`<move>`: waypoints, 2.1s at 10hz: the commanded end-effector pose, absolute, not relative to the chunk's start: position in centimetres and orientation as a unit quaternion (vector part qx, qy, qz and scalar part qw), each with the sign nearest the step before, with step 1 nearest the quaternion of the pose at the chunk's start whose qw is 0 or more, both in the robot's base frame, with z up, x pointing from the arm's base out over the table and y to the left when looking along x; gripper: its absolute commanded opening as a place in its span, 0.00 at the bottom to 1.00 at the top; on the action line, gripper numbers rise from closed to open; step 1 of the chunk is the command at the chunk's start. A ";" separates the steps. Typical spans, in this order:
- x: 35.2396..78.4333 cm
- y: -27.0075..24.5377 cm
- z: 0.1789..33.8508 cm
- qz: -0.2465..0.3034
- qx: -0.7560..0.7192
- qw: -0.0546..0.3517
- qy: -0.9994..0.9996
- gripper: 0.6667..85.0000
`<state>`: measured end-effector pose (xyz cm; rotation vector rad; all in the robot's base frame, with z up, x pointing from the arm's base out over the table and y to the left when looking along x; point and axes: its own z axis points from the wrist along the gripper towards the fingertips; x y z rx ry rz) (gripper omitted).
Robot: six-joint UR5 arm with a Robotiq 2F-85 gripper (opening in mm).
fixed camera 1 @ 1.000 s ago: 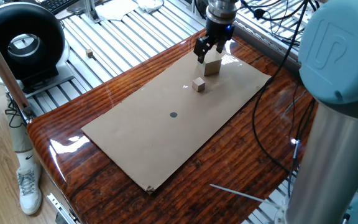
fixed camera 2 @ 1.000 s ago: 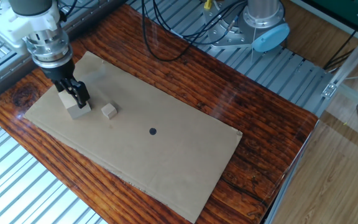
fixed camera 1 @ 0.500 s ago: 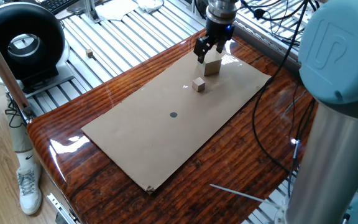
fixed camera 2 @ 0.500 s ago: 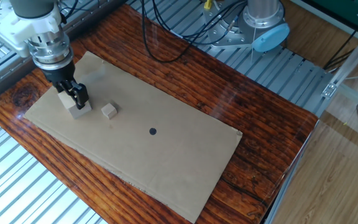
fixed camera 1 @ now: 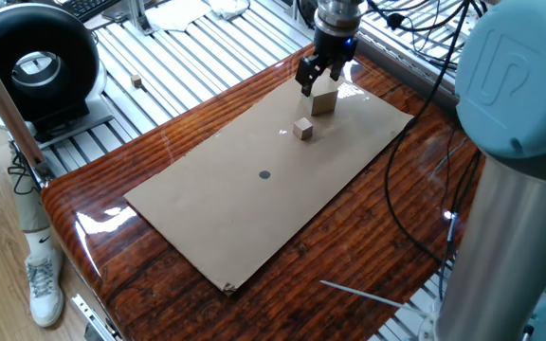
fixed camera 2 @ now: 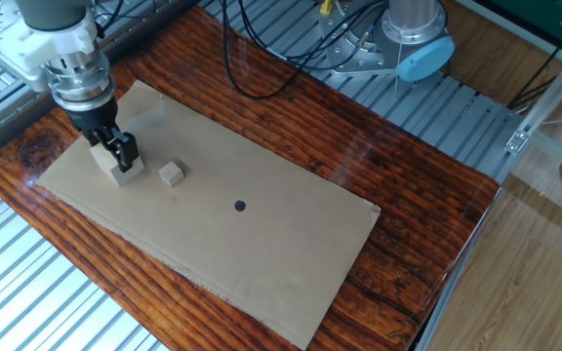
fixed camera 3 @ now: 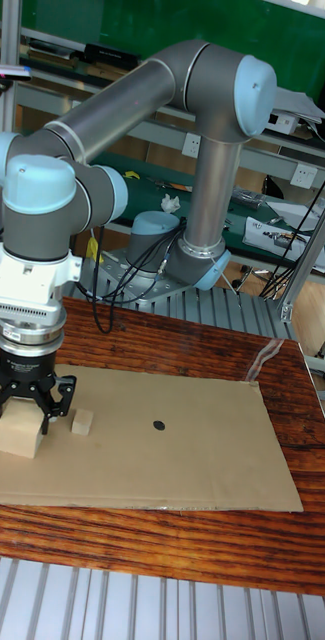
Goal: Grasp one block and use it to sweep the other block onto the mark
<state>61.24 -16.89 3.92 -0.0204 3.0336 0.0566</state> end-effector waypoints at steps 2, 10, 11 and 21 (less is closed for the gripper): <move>61.1 -16.0 4.3 0.034 -0.004 0.054 0.998 0.72; 60.8 -14.5 3.6 0.031 -0.021 0.057 0.998 0.73; 60.7 -14.3 3.7 0.034 -0.020 0.057 0.998 0.73; 60.2 -11.6 3.7 0.046 -0.006 0.065 0.997 0.75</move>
